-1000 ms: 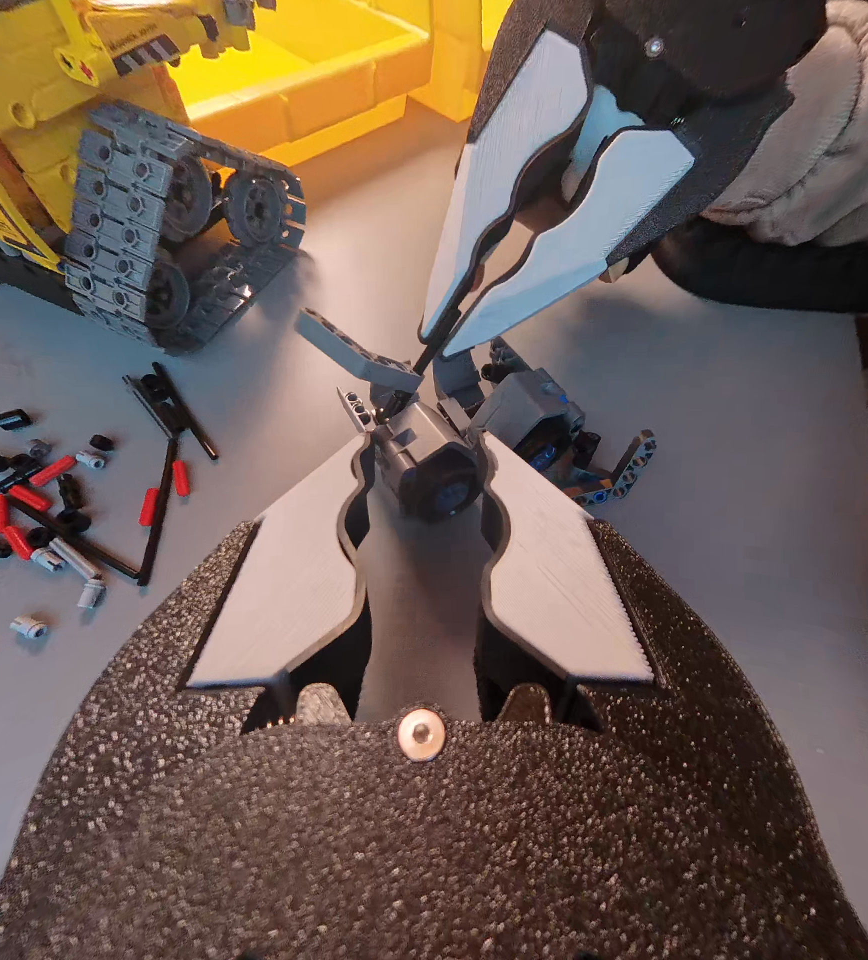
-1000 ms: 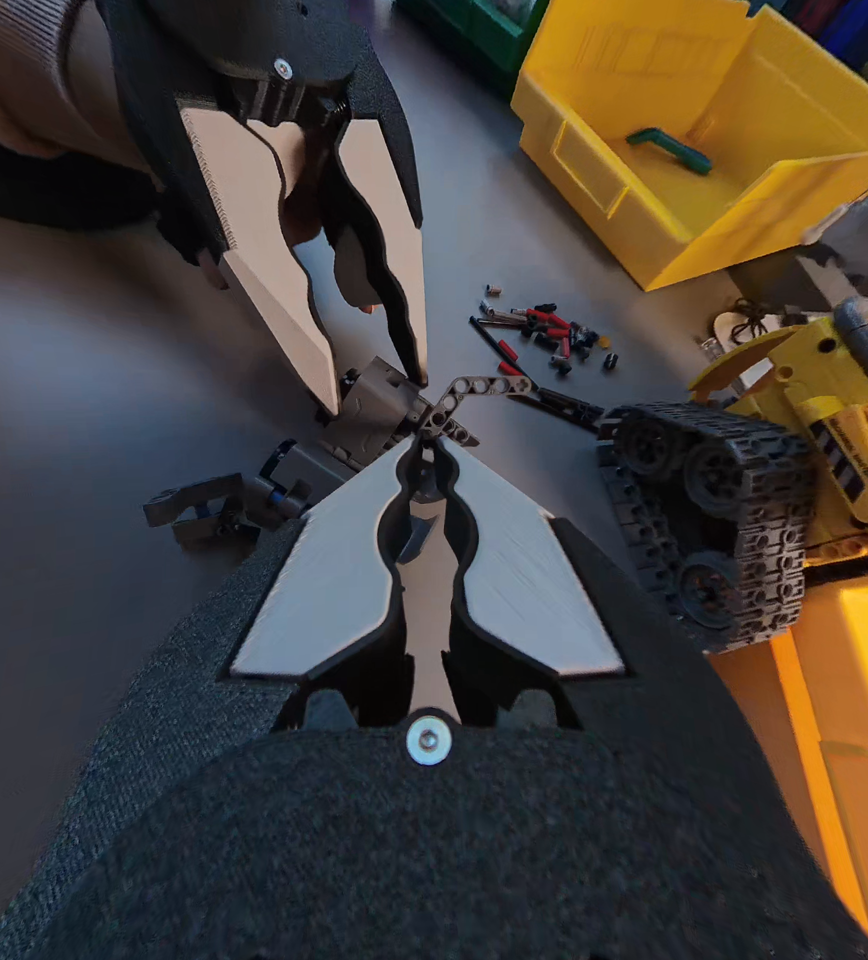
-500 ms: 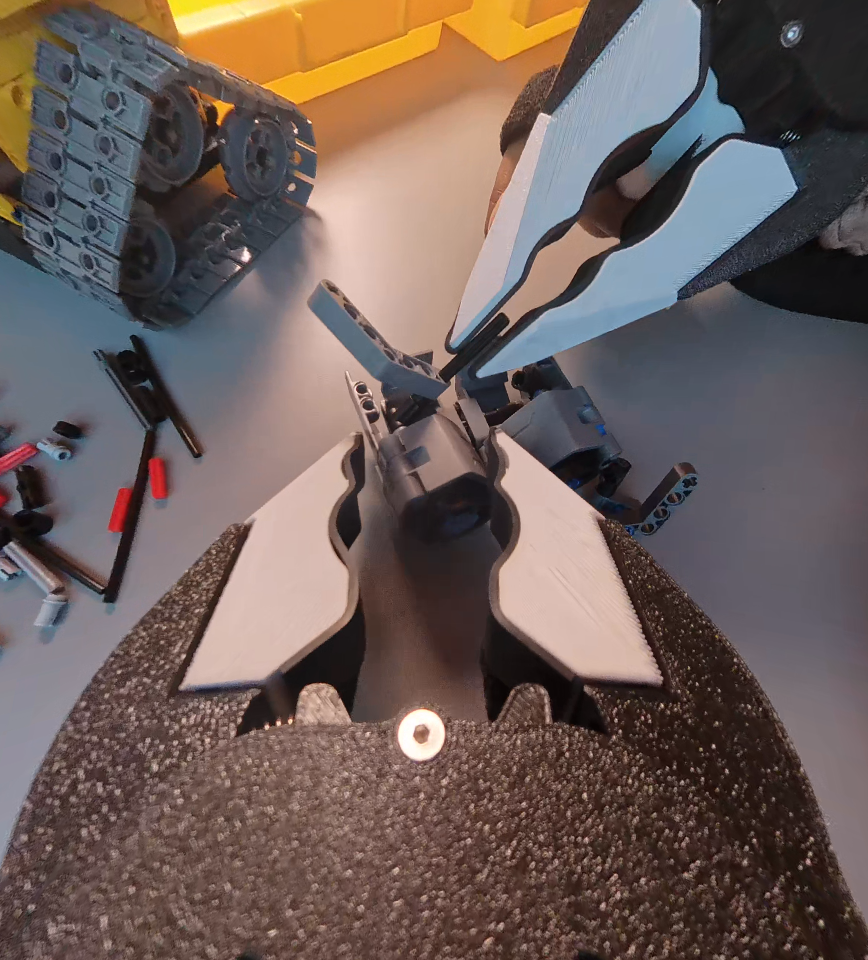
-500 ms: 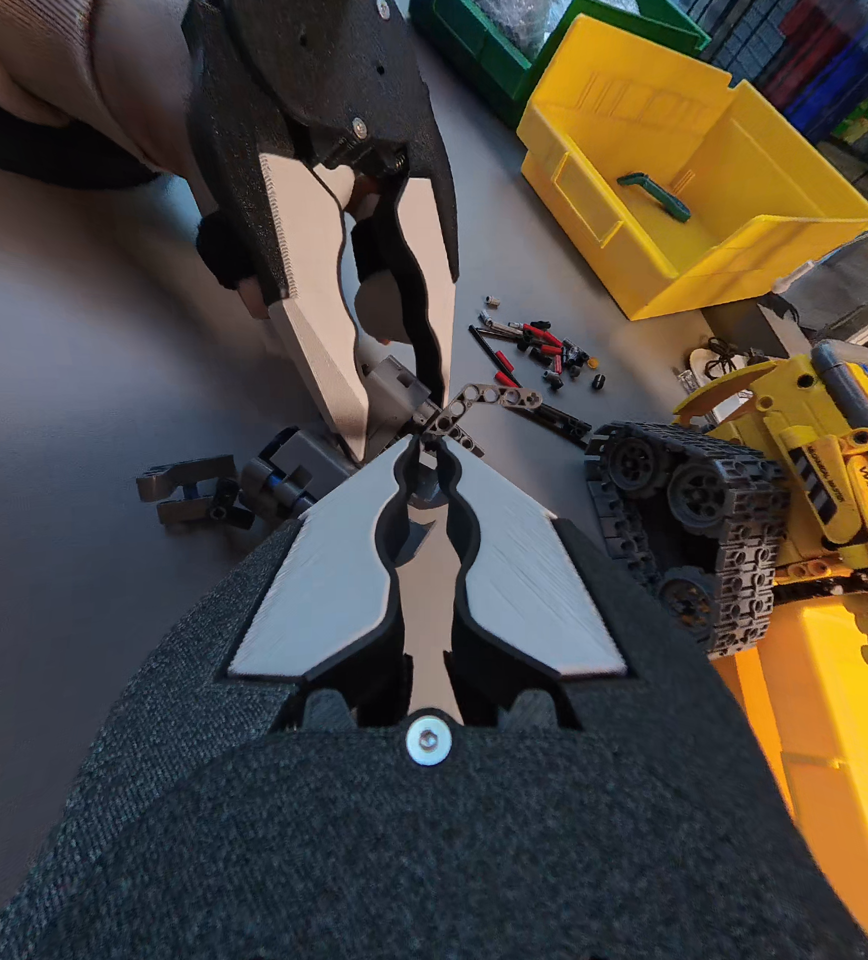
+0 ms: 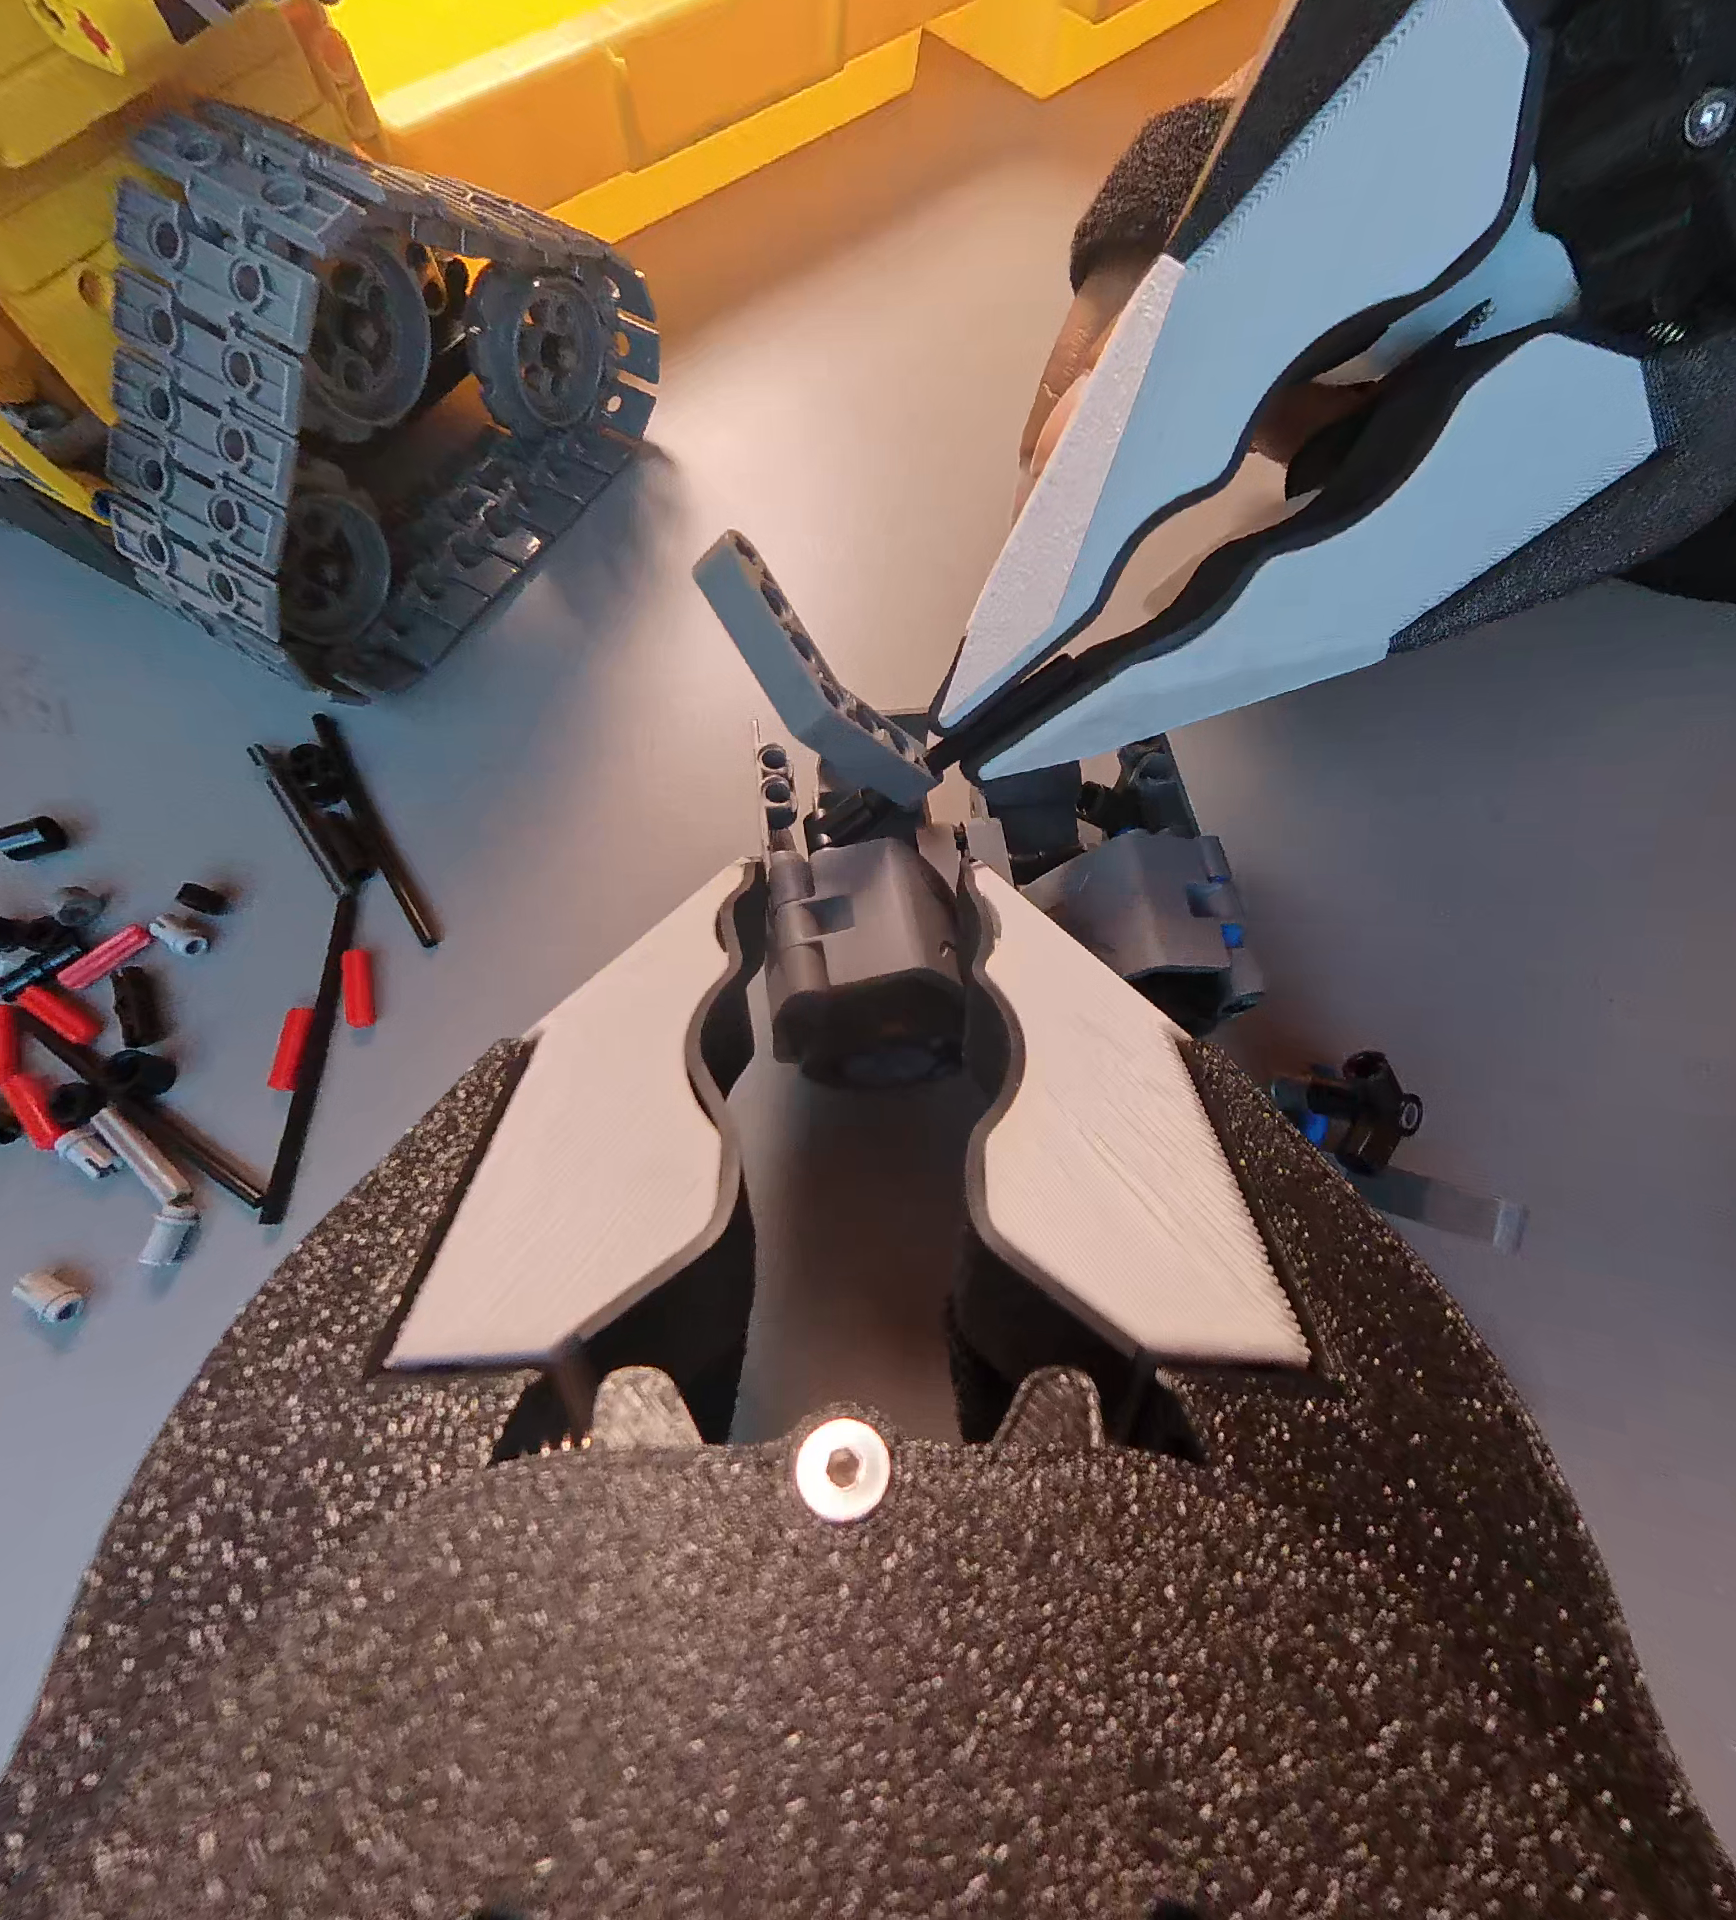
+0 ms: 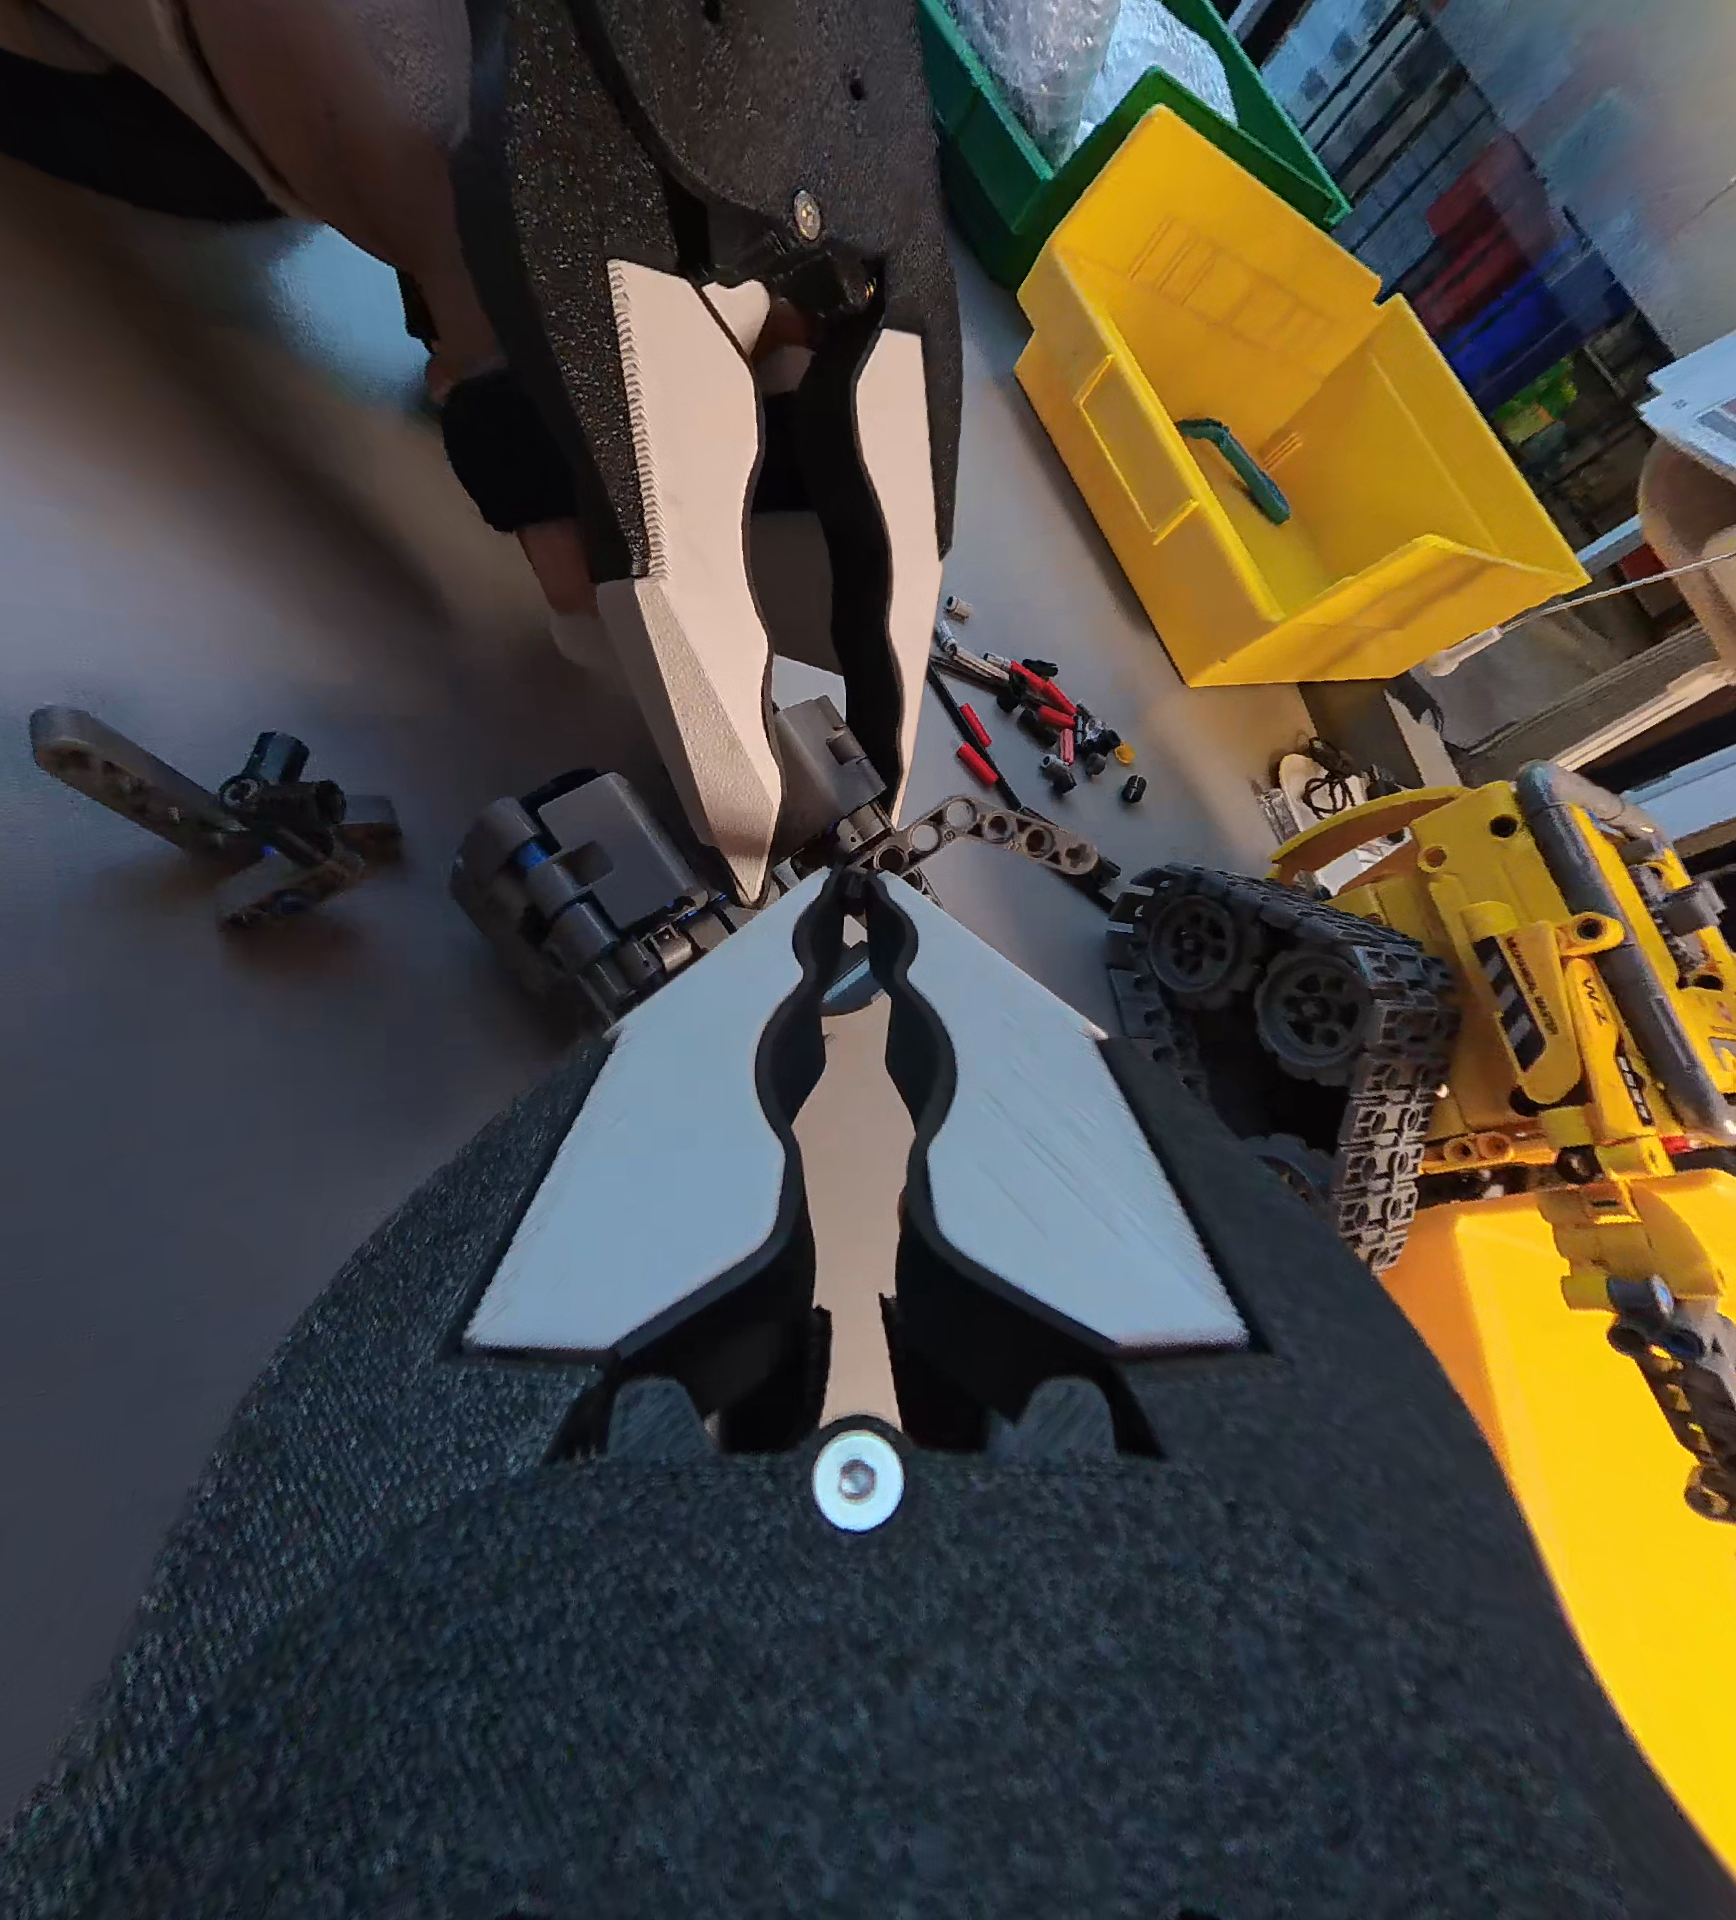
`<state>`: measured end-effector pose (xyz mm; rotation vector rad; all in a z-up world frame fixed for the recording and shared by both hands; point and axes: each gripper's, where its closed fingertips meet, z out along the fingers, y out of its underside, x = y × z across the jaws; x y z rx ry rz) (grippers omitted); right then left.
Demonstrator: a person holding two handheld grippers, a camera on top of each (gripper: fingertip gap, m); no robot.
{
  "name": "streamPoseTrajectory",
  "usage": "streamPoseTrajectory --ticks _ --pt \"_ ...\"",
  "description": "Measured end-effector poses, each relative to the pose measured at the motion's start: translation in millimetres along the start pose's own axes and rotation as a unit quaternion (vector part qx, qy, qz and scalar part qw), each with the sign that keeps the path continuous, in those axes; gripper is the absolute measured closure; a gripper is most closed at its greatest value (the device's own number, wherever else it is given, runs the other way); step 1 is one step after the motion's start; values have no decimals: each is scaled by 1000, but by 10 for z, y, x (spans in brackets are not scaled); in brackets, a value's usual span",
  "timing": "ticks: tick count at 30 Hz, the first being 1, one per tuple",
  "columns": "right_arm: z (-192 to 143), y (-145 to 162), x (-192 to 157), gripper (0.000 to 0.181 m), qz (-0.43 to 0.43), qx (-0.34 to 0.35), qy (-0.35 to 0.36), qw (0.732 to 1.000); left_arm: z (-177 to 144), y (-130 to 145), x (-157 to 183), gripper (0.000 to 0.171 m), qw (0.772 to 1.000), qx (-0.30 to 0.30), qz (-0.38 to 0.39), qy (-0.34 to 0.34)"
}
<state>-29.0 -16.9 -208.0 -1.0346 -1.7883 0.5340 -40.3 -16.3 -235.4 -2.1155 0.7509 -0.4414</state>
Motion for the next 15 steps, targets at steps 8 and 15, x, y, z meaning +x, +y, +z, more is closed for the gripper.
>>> streamPoseTrajectory --ticks 8,15 --pt "-27 -49 10 179 -100 6 56 993 -17 -52 -30 137 1000 7 -19 8" --pt "-355 -417 126 178 -74 79 126 986 -376 205 -613 137 994 20 -92 -61"
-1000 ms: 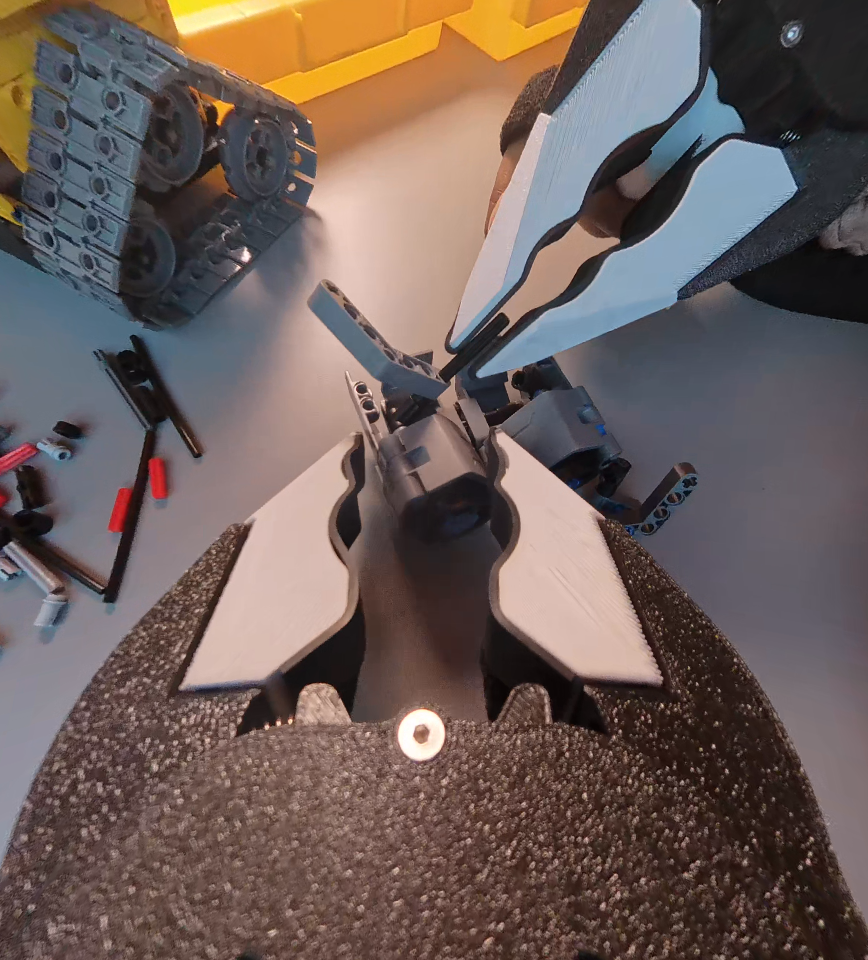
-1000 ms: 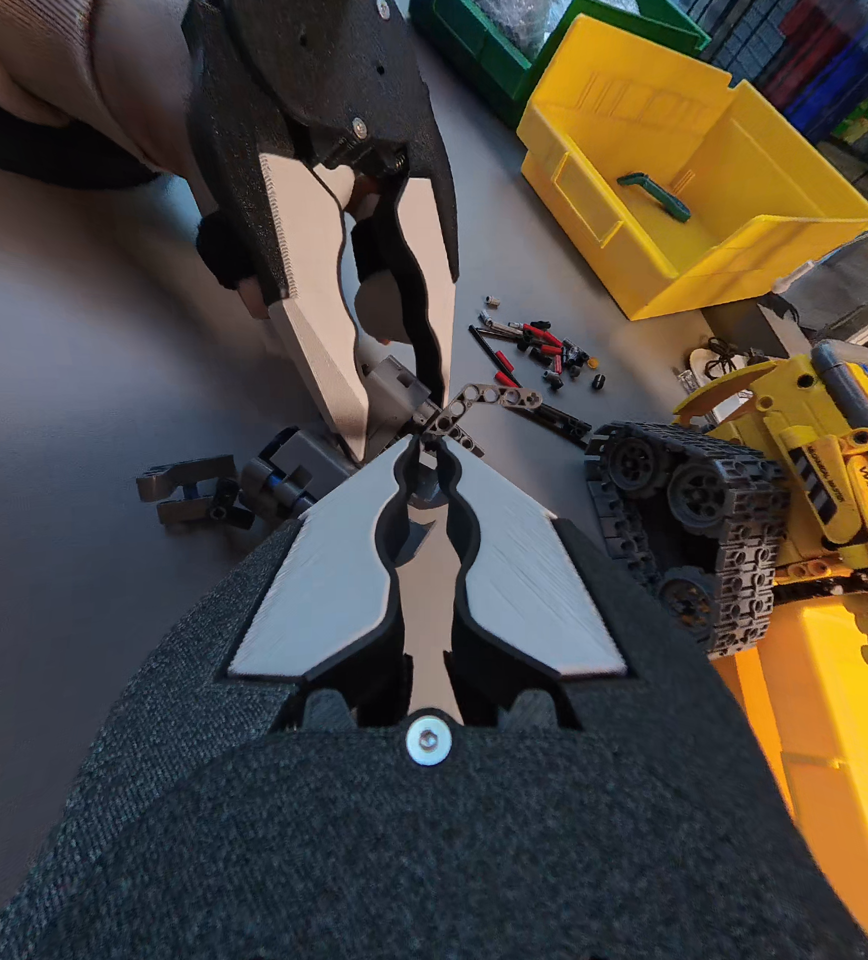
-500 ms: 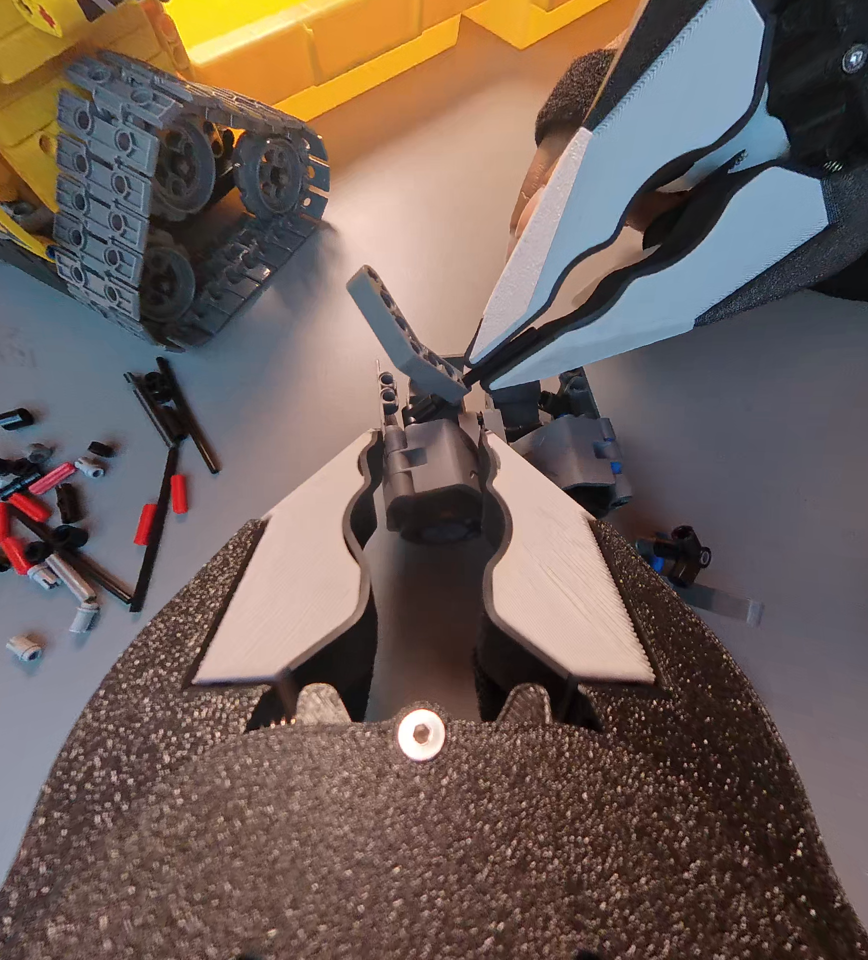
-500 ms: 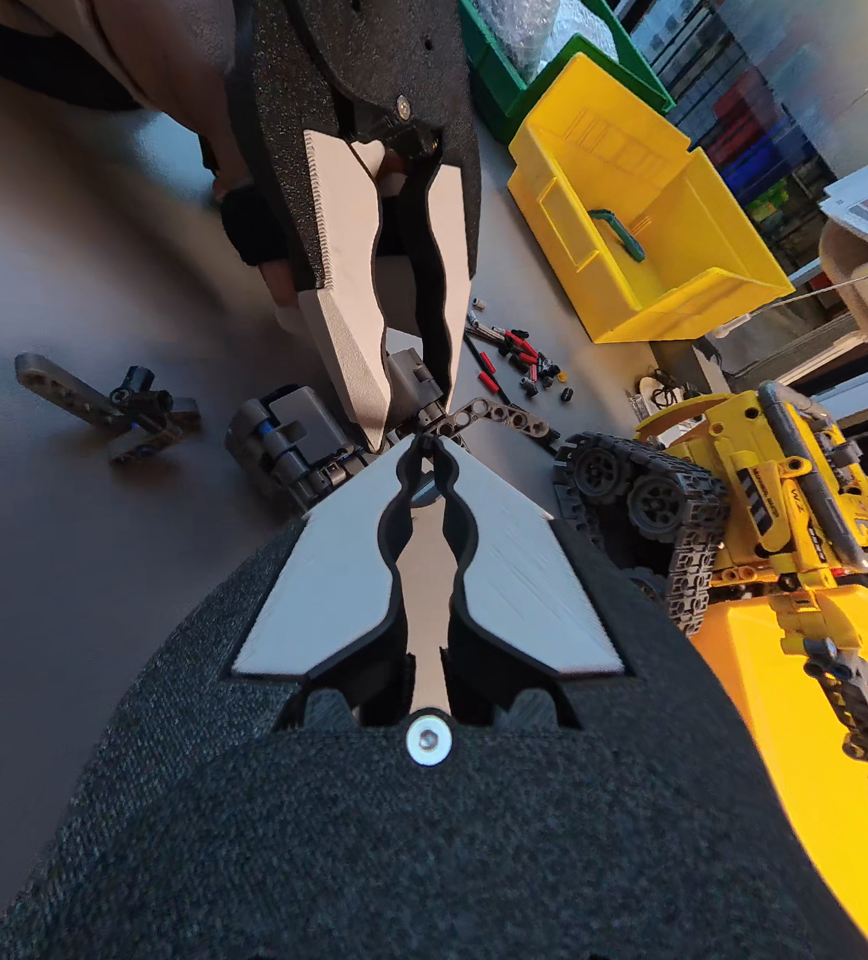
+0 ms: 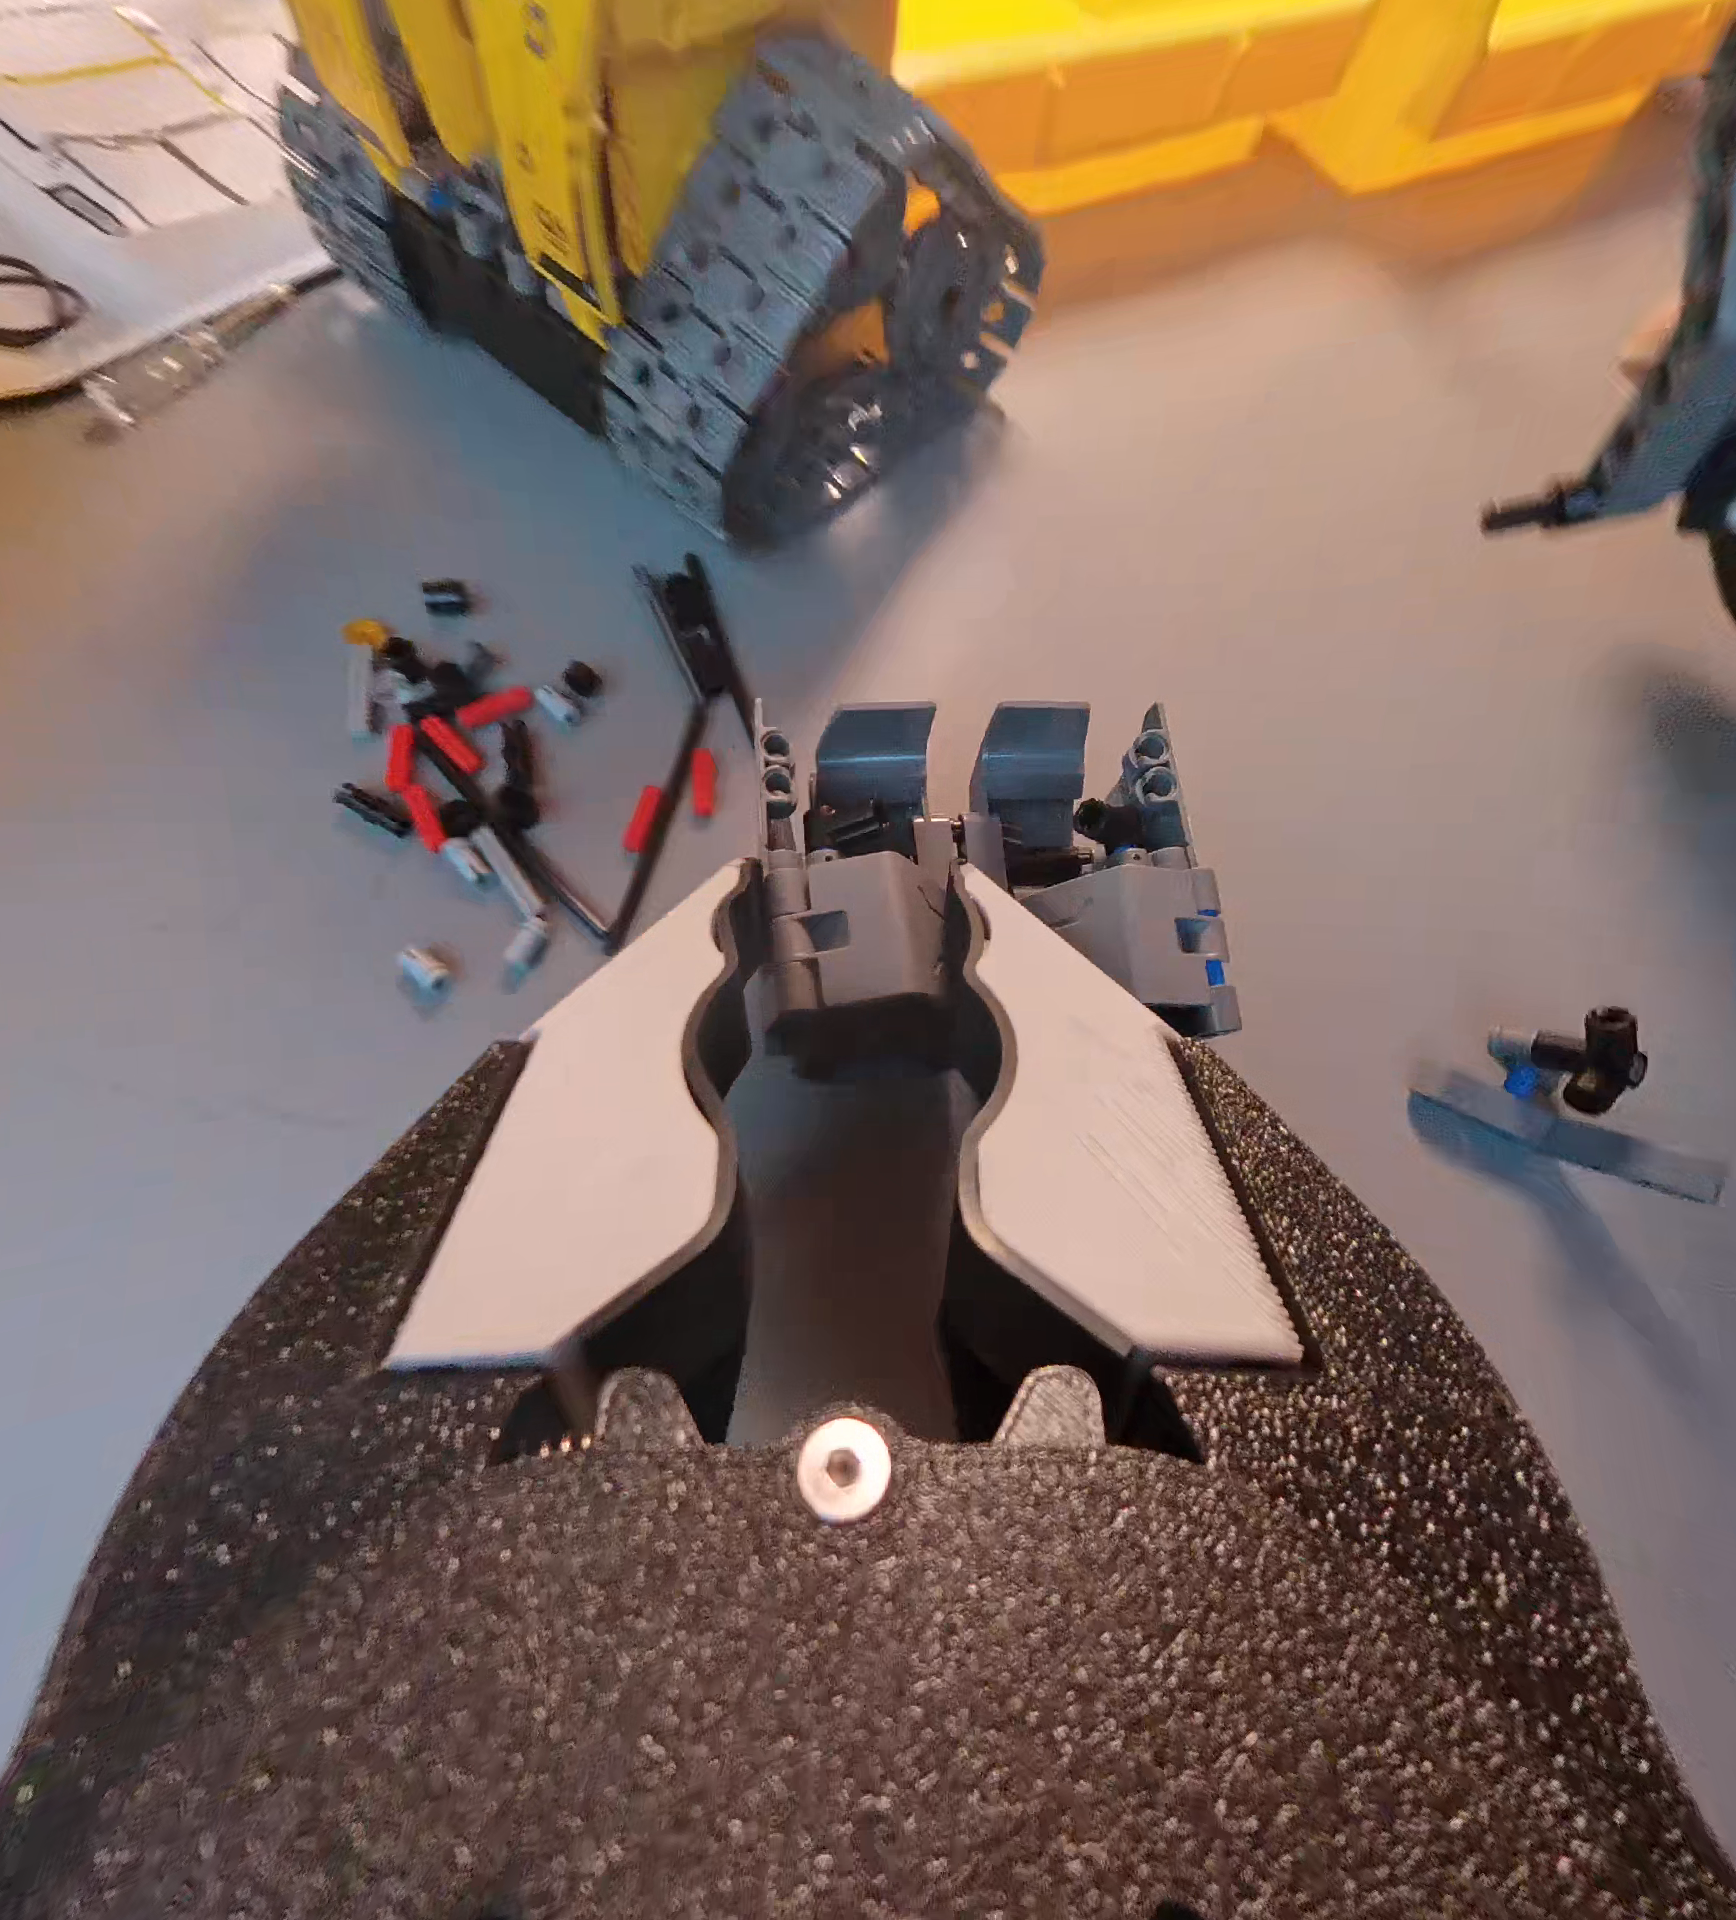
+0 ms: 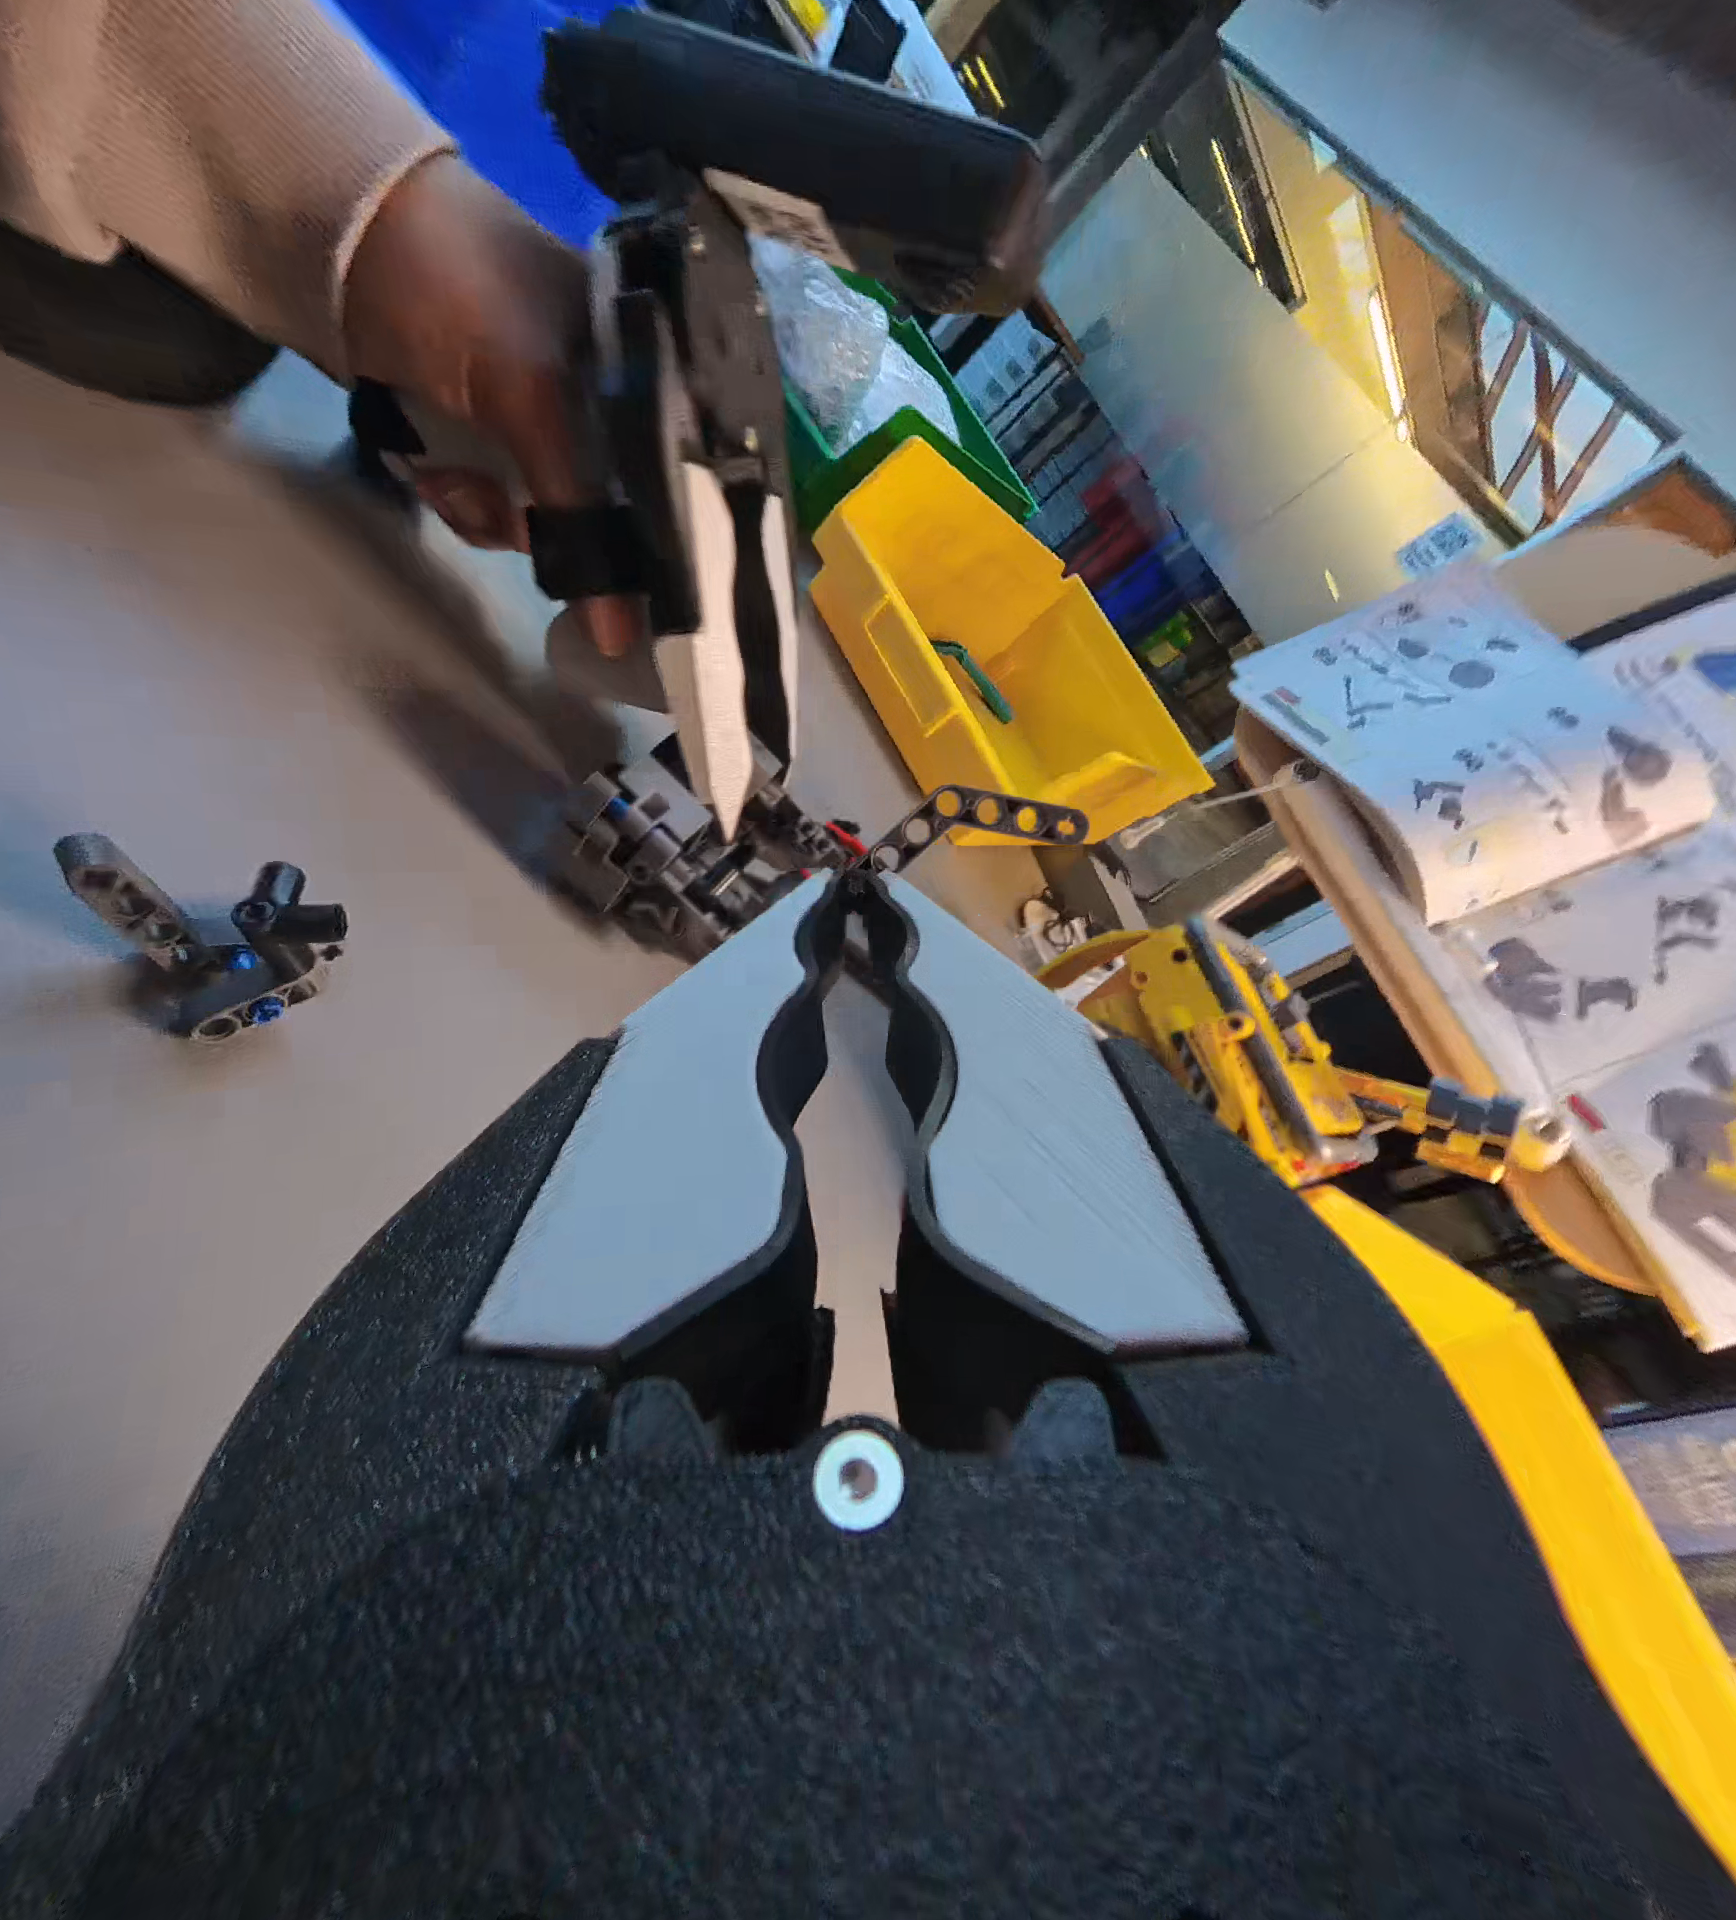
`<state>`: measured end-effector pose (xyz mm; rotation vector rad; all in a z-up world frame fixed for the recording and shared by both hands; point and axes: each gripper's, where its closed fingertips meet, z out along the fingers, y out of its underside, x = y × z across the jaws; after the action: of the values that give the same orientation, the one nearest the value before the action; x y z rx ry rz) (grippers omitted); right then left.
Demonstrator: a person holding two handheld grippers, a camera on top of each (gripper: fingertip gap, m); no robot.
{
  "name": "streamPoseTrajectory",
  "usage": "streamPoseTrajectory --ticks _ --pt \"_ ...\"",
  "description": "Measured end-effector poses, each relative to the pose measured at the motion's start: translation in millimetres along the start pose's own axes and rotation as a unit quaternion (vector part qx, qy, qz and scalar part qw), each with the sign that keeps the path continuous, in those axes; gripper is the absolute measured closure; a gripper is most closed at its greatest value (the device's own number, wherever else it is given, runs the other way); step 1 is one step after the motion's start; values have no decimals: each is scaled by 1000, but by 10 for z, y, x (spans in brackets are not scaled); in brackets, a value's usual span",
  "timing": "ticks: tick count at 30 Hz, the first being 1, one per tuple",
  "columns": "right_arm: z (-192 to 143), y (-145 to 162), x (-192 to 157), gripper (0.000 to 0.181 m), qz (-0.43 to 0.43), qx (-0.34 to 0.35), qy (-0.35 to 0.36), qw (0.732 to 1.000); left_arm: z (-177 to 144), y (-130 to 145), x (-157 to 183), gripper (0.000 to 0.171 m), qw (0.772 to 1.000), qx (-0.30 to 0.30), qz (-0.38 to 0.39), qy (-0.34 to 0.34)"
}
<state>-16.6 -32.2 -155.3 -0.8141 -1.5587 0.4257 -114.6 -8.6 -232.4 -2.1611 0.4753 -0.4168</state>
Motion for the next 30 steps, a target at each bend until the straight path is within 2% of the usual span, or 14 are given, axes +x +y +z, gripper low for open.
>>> streamPoseTrajectory --ticks 1,3,4,7,9,13,17,18,20,23,28,30 --pt "-12 40 39 178 41 8 -5 999 26 23 60 137 1000 -5 13 -1" --pt "-55 -31 125 178 149 61 -37 986 26 -102 158 137 999 11 34 5" --pt "-86 -97 182 178 212 95 -55 971 37 -135 186 136 999 12 34 10" --pt "-201 -252 323 177 373 180 -113 903 124 -104 331 138 998 10 23 50" --pt "-262 -302 359 177 435 212 -146 863 131 -105 428 138 997 11 29 65" --pt "-275 -347 338 177 486 237 -184 821 106 -163 684 130 992 26 17 126" --pt "-246 -343 276 178 497 231 -202 812 -78 -381 751 114 983 97 20 153" --pt "-239 -342 258 178 499 229 -206 810 -168 -464 787 117 977 124 12 173" --pt "-221 -342 234 178 502 227 -210 807 -365 -596 952 133 956 168 0 240" --pt "-193 -365 179 178 505 223 -223 803 -499 -671 1155 147 937 195 14 288" --pt "-153 -386 52 178 495 209 -240 809 -530 -689 1338 155 926 209 33 314" --pt "-155 -389 44 177 493 208 -242 809 -522 -693 1314 163 928 213 33 305"
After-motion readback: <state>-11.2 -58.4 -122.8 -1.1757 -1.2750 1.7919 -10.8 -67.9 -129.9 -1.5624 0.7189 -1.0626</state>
